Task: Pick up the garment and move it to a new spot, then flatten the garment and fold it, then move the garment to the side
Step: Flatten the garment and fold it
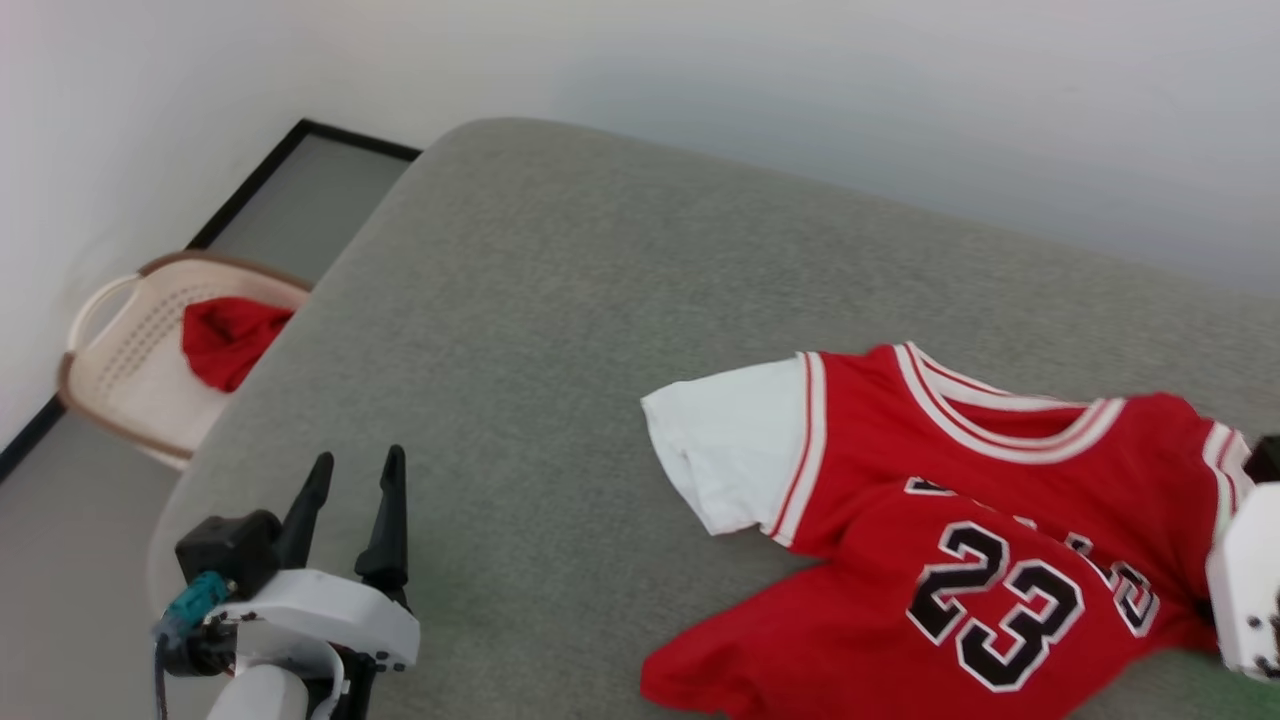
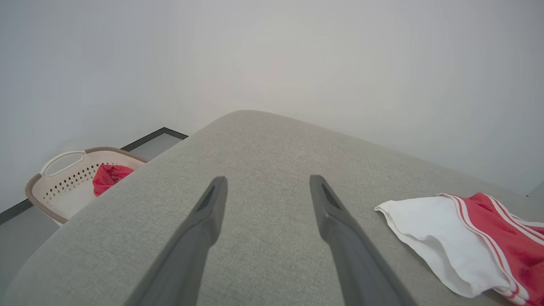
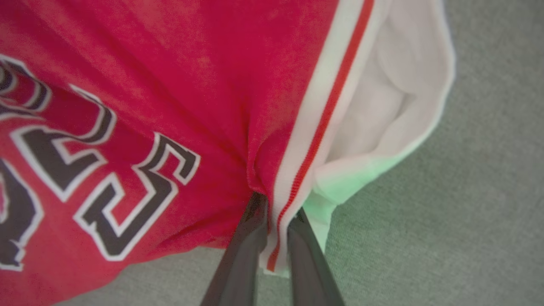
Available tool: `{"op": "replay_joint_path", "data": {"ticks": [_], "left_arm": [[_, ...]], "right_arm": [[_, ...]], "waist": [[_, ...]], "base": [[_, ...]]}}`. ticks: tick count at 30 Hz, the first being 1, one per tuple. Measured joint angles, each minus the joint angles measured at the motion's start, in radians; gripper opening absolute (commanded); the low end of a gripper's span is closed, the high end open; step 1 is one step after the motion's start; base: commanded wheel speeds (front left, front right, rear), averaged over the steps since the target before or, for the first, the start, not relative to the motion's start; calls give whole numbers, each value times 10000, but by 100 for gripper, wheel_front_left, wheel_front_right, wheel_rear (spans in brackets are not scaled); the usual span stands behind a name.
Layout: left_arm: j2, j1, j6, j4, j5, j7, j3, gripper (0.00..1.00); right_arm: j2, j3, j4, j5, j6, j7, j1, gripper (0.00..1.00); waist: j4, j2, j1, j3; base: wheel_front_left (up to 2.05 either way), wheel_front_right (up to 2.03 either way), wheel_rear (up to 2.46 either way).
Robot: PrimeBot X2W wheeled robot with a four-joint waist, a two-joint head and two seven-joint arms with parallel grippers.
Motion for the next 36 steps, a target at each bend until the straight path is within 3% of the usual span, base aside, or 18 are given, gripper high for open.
{"op": "replay_joint_path", "data": {"ticks": [6,10,11,12,13,19,24,30,36], "left_arm": [[15,29,-44,86,153,0,12,100],[58,50,-63,125,163,0,31,100],[56,52,-86,140,163,0,25,100],[61,52,-98,174,174,0,-2,100],[67,53,-115,209,178,0,-38,100],[161,27,-217,320,104,54,-169,100],[370,38,-274,221,-50,171,-194,100],[562,207,-290,33,-226,314,-128,100],[846,385,-291,-339,-422,606,-63,100]], "right_arm": [[-545,-309,-1168,376,-2,594,1092,0],[-518,-704,-1569,336,-2,399,1534,0],[-439,-817,-1576,257,-2,309,1583,5],[-359,-834,-1605,171,-2,157,1615,44],[-274,-826,-1615,63,-2,-19,1619,100],[-79,-481,-1916,-48,-2,-646,1605,100],[-4,-476,-2621,6,-2,-1818,1653,100],[221,-675,-3814,-604,-2,-4387,2175,100],[861,-1005,-4767,-2203,-2,-7185,2715,100]], "waist": [[-441,0,0,-165],[-723,0,0,-244],[-790,0,0,-261],[-854,0,0,-278],[-918,0,0,-296],[-1259,0,0,-479],[-1600,0,-1,-697],[-2106,0,0,-930],[-2755,0,-1,-1060]], "base": [[0,0,0],[0,0,0],[0,0,0],[0,0,0],[0,0,0],[0,0,0],[0,0,0],[0,0,0],[0,0,0]]}}
